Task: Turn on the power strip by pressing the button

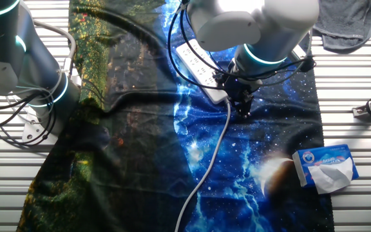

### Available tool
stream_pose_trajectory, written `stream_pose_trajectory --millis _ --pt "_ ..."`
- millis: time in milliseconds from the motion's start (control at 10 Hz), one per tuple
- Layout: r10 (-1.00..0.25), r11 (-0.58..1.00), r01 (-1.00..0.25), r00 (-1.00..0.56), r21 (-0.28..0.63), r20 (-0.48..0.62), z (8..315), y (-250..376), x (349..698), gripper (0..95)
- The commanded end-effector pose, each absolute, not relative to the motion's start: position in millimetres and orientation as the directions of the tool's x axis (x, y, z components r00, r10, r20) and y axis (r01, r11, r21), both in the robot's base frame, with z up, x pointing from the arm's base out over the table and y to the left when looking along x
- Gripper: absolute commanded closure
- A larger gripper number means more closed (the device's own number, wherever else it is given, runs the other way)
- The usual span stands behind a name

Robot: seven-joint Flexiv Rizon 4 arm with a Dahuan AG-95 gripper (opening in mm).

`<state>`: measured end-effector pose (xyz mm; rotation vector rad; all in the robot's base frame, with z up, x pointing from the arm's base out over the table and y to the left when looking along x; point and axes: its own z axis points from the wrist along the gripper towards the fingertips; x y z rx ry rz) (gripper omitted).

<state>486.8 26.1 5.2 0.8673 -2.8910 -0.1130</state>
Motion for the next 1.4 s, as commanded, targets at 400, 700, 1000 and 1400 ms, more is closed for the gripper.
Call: stream_pose_trajectory --millis 400,700,1000,1400 --pt "-0.553 0.833 -0.544 -0.827 0.103 0.099 11.0 28.8 484.1 0.0" --pt "-0.556 0.830 -0.548 -0.825 0.101 0.097 13.5 29.4 483.6 0.0" --pt "-0.566 0.824 -0.558 -0.819 0.101 0.094 25.6 27.8 479.9 0.0" --pt "-0.553 0.833 -0.548 -0.829 0.073 0.079 44.2 23.6 473.5 19.0"
